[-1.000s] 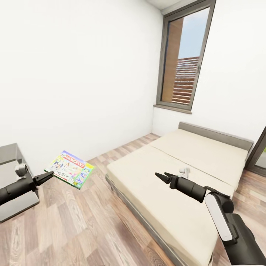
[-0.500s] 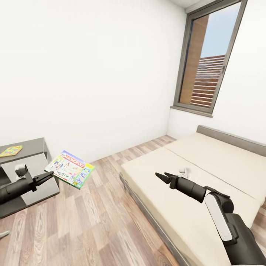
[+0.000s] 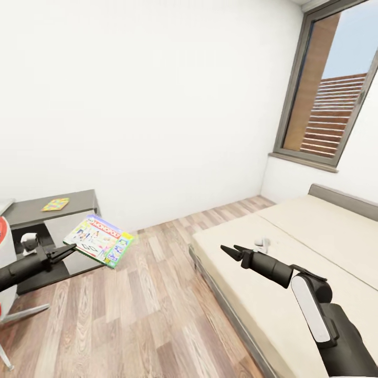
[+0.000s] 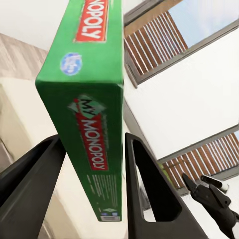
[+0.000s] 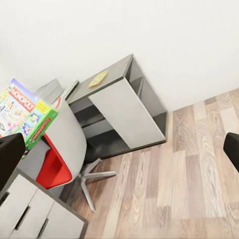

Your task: Put all the toys in the child's room - the three board games (two on the bed and one on the table), the two jigsaw puzzles on the table, and the tennis ball on the table - inside the toy box on the table in the child's room.

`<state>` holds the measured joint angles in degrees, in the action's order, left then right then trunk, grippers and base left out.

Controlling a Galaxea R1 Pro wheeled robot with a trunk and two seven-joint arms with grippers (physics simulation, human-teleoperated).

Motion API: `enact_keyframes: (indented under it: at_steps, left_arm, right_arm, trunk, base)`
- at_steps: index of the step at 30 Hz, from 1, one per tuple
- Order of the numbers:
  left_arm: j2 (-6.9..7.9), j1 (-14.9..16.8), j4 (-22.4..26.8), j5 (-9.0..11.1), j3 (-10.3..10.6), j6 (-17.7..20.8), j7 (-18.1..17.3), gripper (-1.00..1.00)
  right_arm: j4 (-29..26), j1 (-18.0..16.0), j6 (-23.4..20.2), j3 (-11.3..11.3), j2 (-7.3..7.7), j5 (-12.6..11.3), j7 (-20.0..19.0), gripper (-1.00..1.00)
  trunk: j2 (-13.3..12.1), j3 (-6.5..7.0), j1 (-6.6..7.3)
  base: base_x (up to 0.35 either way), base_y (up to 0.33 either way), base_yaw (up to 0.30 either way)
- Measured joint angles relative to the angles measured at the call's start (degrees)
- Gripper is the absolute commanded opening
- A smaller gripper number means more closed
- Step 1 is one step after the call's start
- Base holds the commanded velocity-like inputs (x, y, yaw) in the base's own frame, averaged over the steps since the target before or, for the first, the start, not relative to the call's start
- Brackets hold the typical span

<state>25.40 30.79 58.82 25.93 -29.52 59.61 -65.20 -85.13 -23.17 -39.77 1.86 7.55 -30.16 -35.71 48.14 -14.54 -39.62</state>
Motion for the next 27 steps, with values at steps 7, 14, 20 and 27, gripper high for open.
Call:
enact_keyframes:
  at_steps: [7,14,20,27]
  left_arm:
    - [-0.02,0.0,0.0,-0.2,0.0,0.0,-2.5,-1.0]
    - [0.01,-0.1,0.0,-0.4,-0.5,-0.1,-3.1,-1.0]
    - [0.01,-0.2,-0.1,-0.4,-0.6,-0.3,-3.2,-1.0]
    - [-0.07,-0.2,-0.1,-0.4,-0.6,-0.3,-3.2,-1.0]
  right_arm:
    - [0.0,0.0,0.0,0.0,0.0,0.0,0.0,1.0]
    - [0.0,0.0,0.0,0.0,-0.03,0.0,0.0,1.0]
    - [0.0,0.0,0.0,0.0,-0.03,0.0,0.0,1.0]
    - [0.0,0.0,0.0,0.0,-0.01,0.0,0.0,1.0]
  trunk:
    - [-2.0,0.77,1.11]
    - [-2.0,0.63,1.11]
    - [-2.0,0.51,1.13]
    - [-2.0,0.37,1.14]
  base:
    - [0.0,0.0,0.293]
    - [0.012,0.0,0.293]
    - [0.247,0.0,0.293]
    - [0.323,0.0,0.293]
